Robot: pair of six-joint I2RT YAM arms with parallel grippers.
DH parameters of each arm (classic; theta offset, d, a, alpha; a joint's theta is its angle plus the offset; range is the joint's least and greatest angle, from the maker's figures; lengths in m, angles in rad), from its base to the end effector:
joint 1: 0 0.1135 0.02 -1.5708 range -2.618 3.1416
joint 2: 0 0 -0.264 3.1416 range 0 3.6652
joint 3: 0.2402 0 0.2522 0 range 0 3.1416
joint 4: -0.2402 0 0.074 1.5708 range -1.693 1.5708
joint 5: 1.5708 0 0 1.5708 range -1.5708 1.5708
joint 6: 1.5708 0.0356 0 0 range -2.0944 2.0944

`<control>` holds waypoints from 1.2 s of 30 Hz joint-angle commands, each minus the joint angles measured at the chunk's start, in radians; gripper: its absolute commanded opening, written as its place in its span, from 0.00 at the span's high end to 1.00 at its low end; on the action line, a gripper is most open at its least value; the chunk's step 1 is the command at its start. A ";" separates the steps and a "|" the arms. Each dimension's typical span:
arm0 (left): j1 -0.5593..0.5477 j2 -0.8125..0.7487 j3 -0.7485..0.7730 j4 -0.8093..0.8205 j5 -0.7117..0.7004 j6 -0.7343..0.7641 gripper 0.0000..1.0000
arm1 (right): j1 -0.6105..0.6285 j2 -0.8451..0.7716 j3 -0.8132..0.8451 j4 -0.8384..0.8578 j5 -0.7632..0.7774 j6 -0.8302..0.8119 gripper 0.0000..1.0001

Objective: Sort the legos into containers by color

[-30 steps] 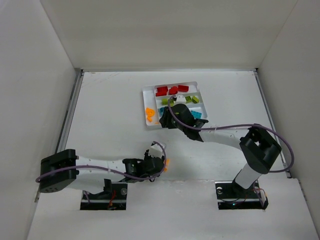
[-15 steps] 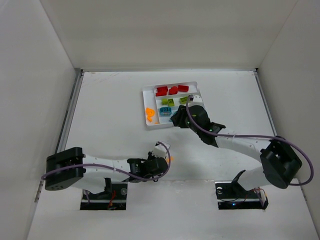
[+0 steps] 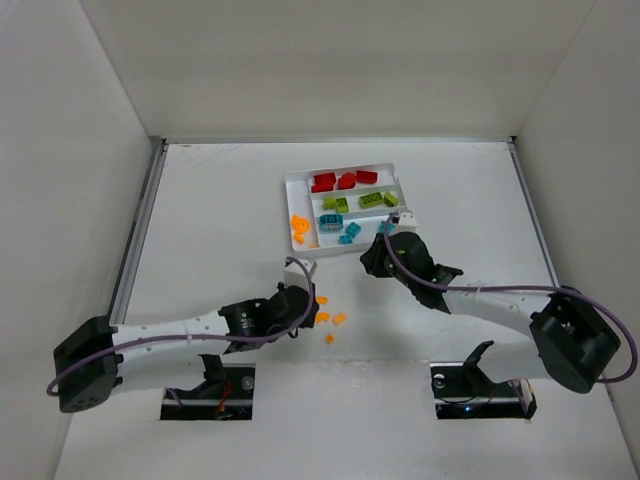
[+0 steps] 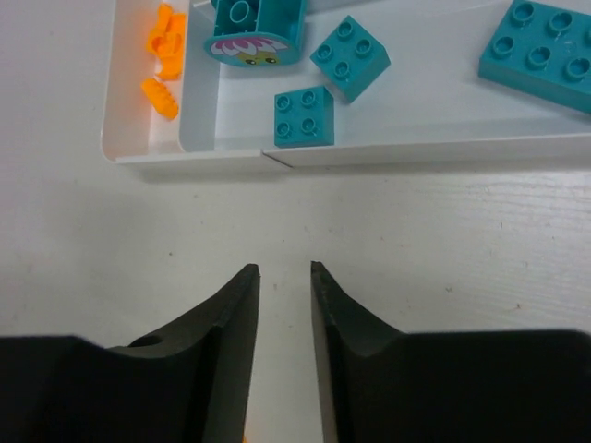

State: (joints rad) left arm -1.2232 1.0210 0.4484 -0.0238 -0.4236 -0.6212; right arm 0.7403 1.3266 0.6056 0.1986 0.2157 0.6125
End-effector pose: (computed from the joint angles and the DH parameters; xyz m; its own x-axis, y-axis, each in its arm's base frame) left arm 0.0848 -0.1911 0.1965 -0.5870 0.0626 -0.8072 0.4914 0.8199 -0.2938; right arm 0.2075 0.1792 0.1988 -0.6015 0.2112 -0.7705 -0.2153 0.8859 0.4109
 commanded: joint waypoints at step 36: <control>0.681 0.870 0.845 0.145 -0.030 0.183 0.70 | 0.073 0.006 -0.066 0.144 0.024 -0.003 0.56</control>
State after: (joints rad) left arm -0.5476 1.9232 1.2705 0.1291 -0.4168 -0.4484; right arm 0.8059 1.3212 0.5220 0.2974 0.2184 0.6239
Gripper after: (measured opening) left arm 0.299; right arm 0.439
